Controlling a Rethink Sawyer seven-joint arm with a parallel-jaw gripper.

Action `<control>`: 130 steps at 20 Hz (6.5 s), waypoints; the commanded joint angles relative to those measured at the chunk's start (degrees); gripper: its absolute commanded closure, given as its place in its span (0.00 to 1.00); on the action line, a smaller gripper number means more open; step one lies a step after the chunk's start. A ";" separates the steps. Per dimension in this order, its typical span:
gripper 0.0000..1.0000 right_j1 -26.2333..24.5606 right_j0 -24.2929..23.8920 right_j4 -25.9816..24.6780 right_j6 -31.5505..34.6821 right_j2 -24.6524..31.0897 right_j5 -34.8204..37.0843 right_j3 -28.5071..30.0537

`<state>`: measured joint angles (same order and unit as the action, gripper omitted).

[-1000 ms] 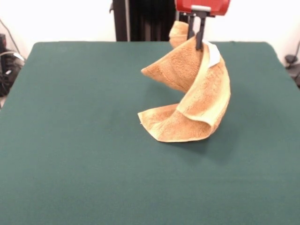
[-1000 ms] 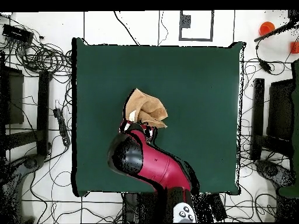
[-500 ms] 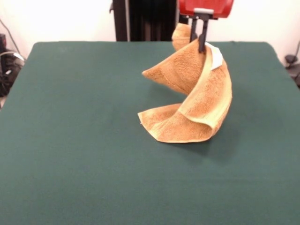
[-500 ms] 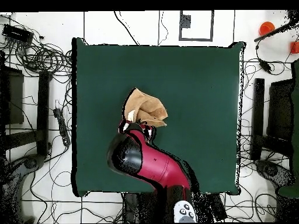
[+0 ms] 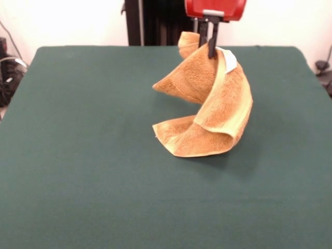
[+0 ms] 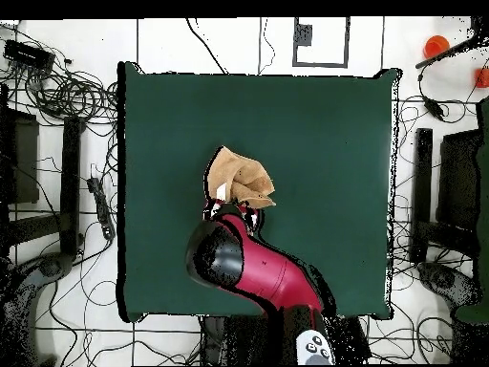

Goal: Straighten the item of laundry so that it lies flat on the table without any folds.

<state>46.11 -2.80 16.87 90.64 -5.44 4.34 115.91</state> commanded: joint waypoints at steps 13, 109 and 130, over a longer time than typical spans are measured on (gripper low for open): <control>1.00 -4.66 -1.31 -4.85 10.40 7.10 -1.52 3.40; 1.00 -12.96 -11.84 -19.99 1.94 8.22 13.28 -17.00; 1.00 -7.12 -1.96 -18.35 12.83 -0.83 10.30 -11.64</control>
<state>37.71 -6.54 -4.05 90.64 -6.89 12.49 101.50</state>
